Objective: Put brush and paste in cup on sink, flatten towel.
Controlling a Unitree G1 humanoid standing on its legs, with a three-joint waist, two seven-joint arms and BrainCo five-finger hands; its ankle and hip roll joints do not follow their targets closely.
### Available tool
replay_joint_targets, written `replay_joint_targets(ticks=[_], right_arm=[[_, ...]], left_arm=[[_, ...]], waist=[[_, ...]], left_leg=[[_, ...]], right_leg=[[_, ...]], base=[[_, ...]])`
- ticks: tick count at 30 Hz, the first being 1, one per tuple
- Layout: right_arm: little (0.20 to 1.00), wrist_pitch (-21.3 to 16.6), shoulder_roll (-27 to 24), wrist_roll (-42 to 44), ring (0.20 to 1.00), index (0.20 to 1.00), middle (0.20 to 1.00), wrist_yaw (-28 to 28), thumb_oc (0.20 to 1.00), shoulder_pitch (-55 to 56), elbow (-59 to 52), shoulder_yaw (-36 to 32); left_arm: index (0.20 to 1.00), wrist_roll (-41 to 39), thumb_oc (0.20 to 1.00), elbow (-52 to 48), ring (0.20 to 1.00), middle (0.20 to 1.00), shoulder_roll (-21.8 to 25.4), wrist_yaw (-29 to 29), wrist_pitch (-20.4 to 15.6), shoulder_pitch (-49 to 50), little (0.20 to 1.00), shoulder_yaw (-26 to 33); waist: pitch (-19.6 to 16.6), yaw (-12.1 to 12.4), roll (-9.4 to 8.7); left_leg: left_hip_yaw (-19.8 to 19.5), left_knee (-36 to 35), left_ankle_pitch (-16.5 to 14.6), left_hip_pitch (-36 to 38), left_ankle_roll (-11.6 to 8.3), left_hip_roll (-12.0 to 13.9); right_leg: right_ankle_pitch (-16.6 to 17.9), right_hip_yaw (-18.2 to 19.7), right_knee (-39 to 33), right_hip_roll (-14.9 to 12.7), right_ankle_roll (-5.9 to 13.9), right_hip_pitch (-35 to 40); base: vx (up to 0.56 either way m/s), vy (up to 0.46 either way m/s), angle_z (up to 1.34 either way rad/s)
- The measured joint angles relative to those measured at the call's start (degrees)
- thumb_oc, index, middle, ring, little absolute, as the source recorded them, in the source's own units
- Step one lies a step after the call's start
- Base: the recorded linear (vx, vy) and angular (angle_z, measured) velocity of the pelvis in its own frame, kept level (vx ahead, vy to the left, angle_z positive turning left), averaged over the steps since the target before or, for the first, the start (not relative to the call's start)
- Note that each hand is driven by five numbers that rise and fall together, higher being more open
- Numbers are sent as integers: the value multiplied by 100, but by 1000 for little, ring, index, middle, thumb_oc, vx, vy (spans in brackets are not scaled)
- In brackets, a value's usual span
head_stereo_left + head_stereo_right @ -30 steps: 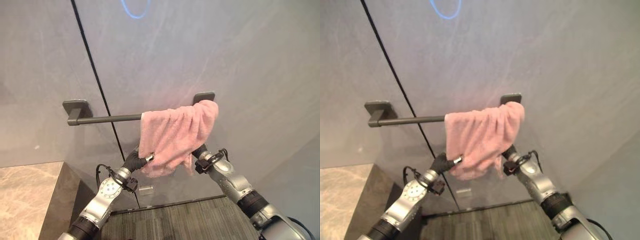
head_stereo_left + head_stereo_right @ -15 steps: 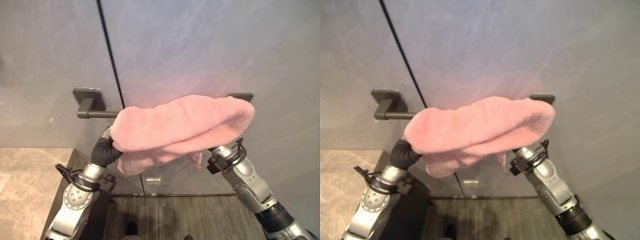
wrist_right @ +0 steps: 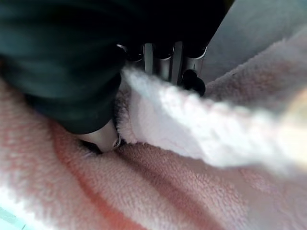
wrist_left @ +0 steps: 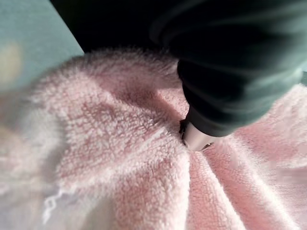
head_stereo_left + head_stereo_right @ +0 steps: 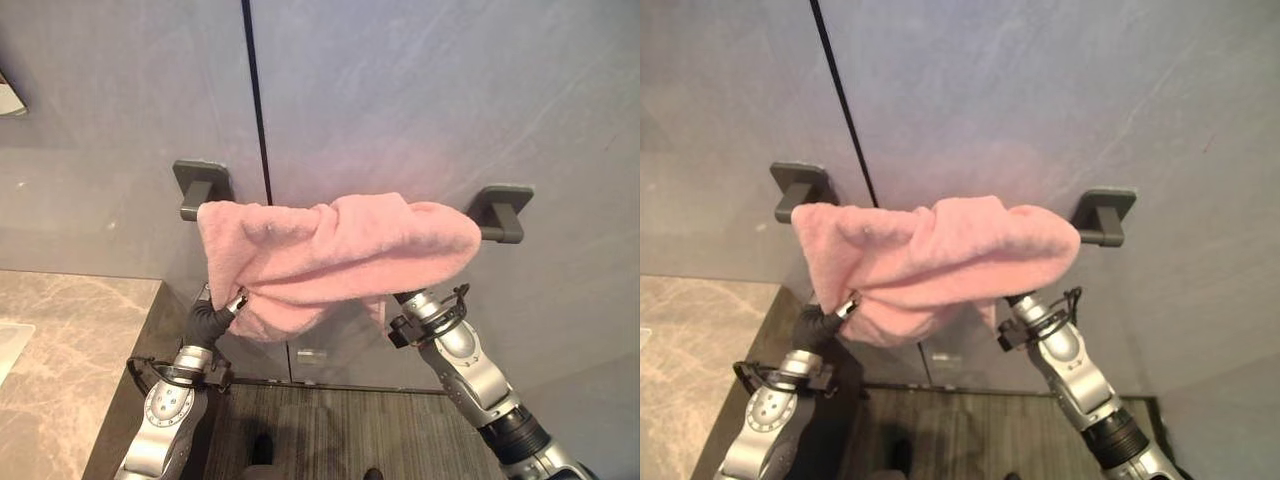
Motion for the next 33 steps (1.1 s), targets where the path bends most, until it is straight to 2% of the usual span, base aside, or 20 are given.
replay_joint_targets(ticks=[4,5,6,7,8,9,10,17,20,23,24,26,30,32,33], right_arm=[[200,111,68,-27,200,200,200,-115,200,430,358,-181],[282,172,43,-46,282,282,282,-157,282,505,491,-196],[1000,180,57,-95,1000,1000,1000,-173,1000,542,566,-226],[1000,178,75,-112,1000,1000,1000,-201,1000,578,640,-231],[1000,211,137,-123,1000,1000,1000,-302,1000,657,721,-244],[1000,241,142,-140,1000,1000,1000,-354,1000,675,750,-243],[1000,248,145,-157,1000,1000,1000,-384,1000,693,790,-249],[1000,262,394,-199,1000,1000,1000,-761,1000,1420,1003,-1018],[1000,226,673,-72,1000,1000,1000,-1072,1000,1765,1166,-1440],[1000,1,1355,852,1000,1000,1000,-1499,1000,1811,1368,-1878],[1000,-33,1511,1179,1000,1000,1000,-1748,1000,1828,1359,-1902],[1000,-47,1492,1184,1000,1000,1000,-1933,1000,1832,1255,-1893],[1000,-189,1417,871,1000,1000,1000,-2518,1000,1820,705,-2243],[1000,-270,1097,24,1000,1000,1000,-2963,1000,1818,237,-2507],[1000,-264,717,-700,1000,1000,1000,-3182,1000,1823,-114,-2676]], left_arm=[[200,21,200,132,200,200,-2,-5,-24,-6,200,-33],[200,46,200,158,200,200,-4,-5,-35,-22,200,-39],[200,122,200,180,200,200,-5,-3,-39,-24,200,-34],[200,152,200,185,200,200,-7,0,-39,-22,200,-37],[442,166,442,186,442,442,-7,0,-41,-20,442,-39],[539,172,539,194,539,539,-9,4,-41,-23,539,-39],[1000,188,1000,212,1000,1000,-10,11,-41,-25,1000,-39],[1000,408,1000,699,1000,1000,-20,300,58,259,1000,-27],[1000,622,1000,709,1000,1000,-52,531,60,553,1000,22],[1000,462,1000,847,1000,1000,-542,883,98,619,1000,125],[1000,369,1000,836,1000,1000,-733,1054,213,606,1000,93],[1000,337,1000,816,1000,1000,-729,1239,257,613,1000,105],[1000,334,1000,732,1000,1000,-747,1696,307,623,1000,511],[1000,403,1000,487,1000,1000,-714,2021,299,640,1000,910],[1000,577,1000,272,1000,1000,-690,2195,299,666,1000,1263]], waist=[[-5,3,-9],[-1,-41,-2],[-2,-41,-1],[-6,-79,-6],[-9,-95,-8],[-9,-117,-8],[-9,-137,-7],[-30,-224,-5],[-82,-294,27],[-104,-343,87],[-119,-376,117],[-128,-380,137],[-147,-414,190],[-148,-422,195],[-146,-433,198]], left_leg=[[27,-1,-2,19,-1,-13],[54,0,1,28,-6,-22],[68,-1,-3,41,-1,-24],[85,-1,-4,51,0,-23],[87,-1,-5,51,0,-23],[95,-1,-5,51,0,-24],[99,-1,-4,53,0,-24],[132,0,-8,69,3,-23],[240,-1,-33,93,17,-24],[293,-2,-40,130,22,-26],[307,-2,-40,128,22,-24],[325,-3,-42,120,23,-8],[347,-26,-58,122,46,13],[376,-26,-59,141,45,5],[391,-26,-57,142,41,-5]], right_leg=[[-3,15,0,-1,3,7],[-1,41,0,-2,5,-2],[-1,56,0,-6,6,4],[-1,78,0,-8,6,2],[-1,82,0,-7,6,2],[-1,90,0,-7,6,-5],[0,95,0,-8,7,-5],[8,121,1,-11,8,-18],[12,211,0,-26,16,-44],[18,290,0,-31,19,-57],[21,294,0,-31,19,-64],[27,300,-1,-28,15,-81],[37,318,-1,-56,20,-87],[42,343,-2,-69,27,-84],[47,361,-1,-83,34,-93]], base=[[2,1,-2],[9,2,-8],[5,0,-10],[5,-3,-6],[3,-1,-5],[0,0,0],[7,-3,-4],[2,1,-1],[-1,14,-15],[-18,14,-14],[-17,20,-5],[2,18,-4],[4,3,-1],[39,8,-5],[28,-5,-5]])
